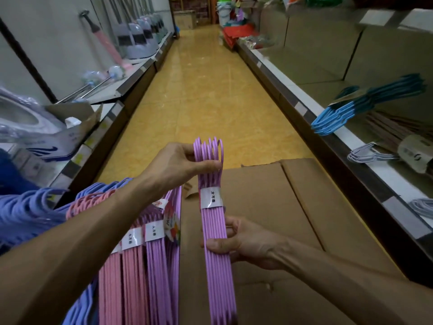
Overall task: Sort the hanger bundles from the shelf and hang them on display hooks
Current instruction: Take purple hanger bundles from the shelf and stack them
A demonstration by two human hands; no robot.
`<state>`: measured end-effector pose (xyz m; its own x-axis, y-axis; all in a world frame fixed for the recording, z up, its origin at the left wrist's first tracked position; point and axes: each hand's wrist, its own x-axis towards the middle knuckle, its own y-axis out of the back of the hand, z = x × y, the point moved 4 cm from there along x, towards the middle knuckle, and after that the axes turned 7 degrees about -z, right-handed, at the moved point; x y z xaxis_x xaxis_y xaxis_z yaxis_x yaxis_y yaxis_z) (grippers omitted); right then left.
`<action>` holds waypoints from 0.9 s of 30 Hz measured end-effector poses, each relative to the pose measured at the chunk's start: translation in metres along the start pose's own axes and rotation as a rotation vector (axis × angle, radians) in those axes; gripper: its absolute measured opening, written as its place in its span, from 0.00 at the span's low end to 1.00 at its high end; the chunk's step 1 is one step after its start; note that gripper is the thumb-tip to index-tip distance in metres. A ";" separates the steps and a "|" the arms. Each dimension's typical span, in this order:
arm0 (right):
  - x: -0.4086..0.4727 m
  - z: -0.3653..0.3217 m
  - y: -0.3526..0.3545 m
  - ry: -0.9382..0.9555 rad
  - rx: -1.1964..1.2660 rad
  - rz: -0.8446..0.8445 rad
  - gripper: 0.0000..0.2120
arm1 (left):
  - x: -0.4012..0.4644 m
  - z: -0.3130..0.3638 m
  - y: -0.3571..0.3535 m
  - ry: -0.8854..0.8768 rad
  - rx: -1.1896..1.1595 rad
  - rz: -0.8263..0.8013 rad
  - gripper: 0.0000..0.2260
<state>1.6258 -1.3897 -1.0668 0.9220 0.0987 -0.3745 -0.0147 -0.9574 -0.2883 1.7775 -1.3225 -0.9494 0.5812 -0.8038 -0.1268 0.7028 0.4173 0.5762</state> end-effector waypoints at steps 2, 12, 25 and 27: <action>0.015 0.011 -0.003 -0.014 -0.058 0.056 0.19 | -0.004 -0.018 0.012 0.039 0.161 0.003 0.18; 0.070 0.058 -0.034 -0.136 -0.151 0.161 0.19 | -0.025 -0.083 0.050 0.147 0.606 0.031 0.38; 0.087 0.046 -0.056 -0.263 -0.535 0.121 0.09 | -0.014 -0.098 0.066 0.031 0.646 -0.014 0.24; 0.078 0.037 -0.058 -0.291 -0.606 0.184 0.09 | -0.010 -0.088 0.068 -0.025 0.604 0.025 0.21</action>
<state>1.6838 -1.3165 -1.1121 0.7827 -0.0923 -0.6155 0.1358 -0.9398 0.3136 1.8557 -1.2481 -0.9800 0.5797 -0.8095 -0.0930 0.3278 0.1272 0.9362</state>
